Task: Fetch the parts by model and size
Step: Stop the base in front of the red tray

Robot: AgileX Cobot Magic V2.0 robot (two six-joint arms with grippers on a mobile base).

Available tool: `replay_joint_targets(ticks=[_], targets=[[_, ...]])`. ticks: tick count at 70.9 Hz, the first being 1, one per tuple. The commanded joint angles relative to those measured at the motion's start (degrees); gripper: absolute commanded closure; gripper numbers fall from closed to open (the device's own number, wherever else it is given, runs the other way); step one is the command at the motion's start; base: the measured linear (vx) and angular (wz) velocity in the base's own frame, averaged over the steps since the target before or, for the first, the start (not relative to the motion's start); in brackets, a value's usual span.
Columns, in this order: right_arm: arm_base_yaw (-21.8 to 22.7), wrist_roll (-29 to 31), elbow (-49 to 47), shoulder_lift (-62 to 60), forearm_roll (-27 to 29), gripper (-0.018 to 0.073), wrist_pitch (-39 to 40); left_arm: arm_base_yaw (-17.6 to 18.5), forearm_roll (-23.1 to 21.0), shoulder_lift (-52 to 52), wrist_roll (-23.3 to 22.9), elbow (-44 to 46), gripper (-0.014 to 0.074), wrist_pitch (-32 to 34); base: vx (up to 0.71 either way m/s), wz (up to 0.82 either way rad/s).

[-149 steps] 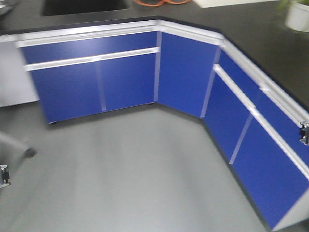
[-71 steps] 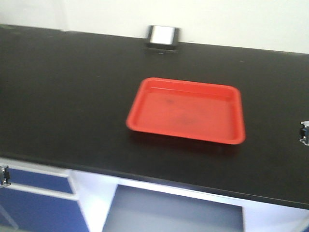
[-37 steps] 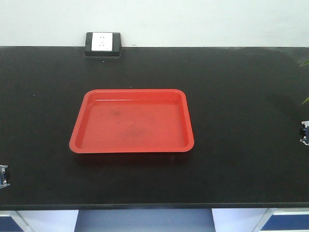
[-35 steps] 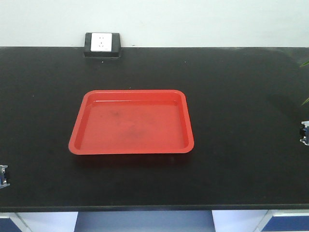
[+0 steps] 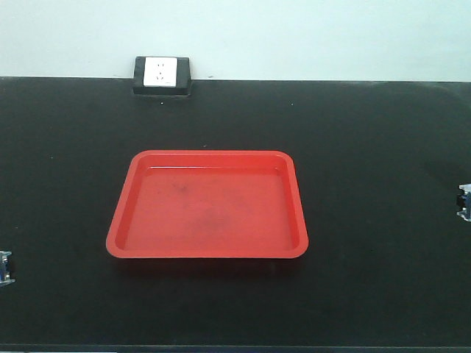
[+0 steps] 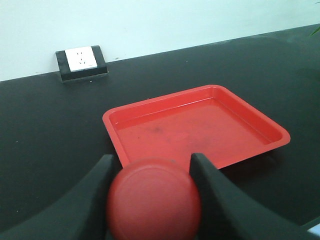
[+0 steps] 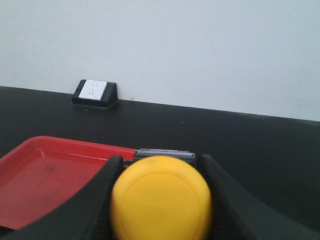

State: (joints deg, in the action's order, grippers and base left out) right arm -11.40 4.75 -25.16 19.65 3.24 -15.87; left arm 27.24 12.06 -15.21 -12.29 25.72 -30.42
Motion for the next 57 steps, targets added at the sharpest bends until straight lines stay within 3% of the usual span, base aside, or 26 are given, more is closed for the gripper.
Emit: replay_joint_targets(ticks=[1,57], targets=[[0.2,0.2,-1.7,0.7,-0.1,0.0569,4.7,0.2,0.2,-0.6,-0.5,1.5,0.0603,4.2,0.07,0.02],[0.2,0.2,-1.7,0.7,-0.1,0.0569,4.6,0.2,0.2,-0.6,-0.5,1.5,0.0603,4.2,0.03,0.00]])
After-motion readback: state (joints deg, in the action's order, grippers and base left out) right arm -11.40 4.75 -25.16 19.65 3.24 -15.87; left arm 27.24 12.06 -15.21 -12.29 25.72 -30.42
